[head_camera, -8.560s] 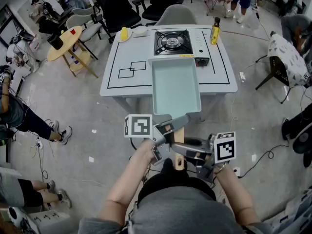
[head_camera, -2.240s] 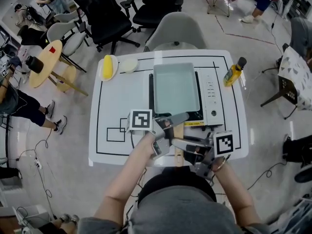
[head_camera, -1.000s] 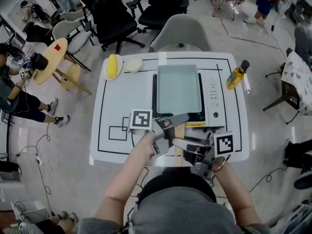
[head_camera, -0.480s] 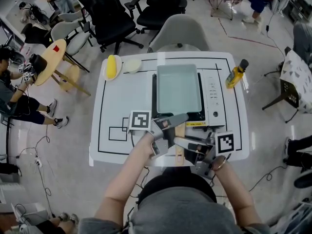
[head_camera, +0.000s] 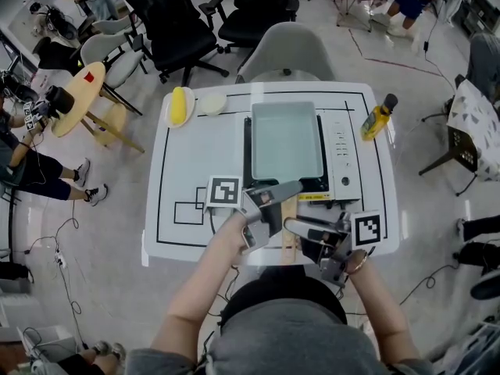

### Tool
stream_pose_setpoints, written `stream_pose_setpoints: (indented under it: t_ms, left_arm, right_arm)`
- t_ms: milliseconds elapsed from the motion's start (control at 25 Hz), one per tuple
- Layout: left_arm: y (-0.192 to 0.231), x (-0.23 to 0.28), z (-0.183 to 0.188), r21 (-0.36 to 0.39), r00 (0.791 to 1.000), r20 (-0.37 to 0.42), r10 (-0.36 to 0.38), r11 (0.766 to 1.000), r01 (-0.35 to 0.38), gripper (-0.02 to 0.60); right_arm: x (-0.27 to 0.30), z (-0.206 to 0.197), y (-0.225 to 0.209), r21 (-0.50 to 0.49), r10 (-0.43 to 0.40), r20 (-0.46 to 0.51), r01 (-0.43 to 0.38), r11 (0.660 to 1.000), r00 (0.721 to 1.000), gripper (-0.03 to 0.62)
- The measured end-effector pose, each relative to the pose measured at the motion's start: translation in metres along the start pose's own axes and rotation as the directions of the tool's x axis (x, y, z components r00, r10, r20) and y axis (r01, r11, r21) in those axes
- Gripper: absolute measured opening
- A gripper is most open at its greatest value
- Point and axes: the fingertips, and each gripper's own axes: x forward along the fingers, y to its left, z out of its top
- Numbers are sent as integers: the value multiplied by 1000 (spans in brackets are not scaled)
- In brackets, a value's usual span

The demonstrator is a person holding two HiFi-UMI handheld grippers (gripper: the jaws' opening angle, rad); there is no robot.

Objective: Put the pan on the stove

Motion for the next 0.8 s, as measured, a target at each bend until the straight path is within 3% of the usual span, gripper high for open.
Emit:
stream_pose_setpoints:
  t_ms: [240, 360, 560, 800]
  left_arm:
    - [-1, 0, 1, -4, 1000, 9, 6, 1000, -6, 226]
    - [-2, -1, 2, 2, 1000, 17, 17, 1000, -17, 225]
    - [-5, -4, 3, 30, 999, 18, 32, 999, -33, 225]
    - [-5, -5, -1, 31, 999, 19, 44, 999, -45, 225]
  right_arm:
    - [-20, 3, -4, -21, -59, 33, 60, 998, 998, 164]
    - [-34, 9, -8, -43, -126, 75, 129, 991, 989, 162]
    - [-59, 31, -6, -162, -242, 155, 267, 950, 958, 140]
    - [-73, 48, 3, -262, -315, 227, 369, 892, 922, 125]
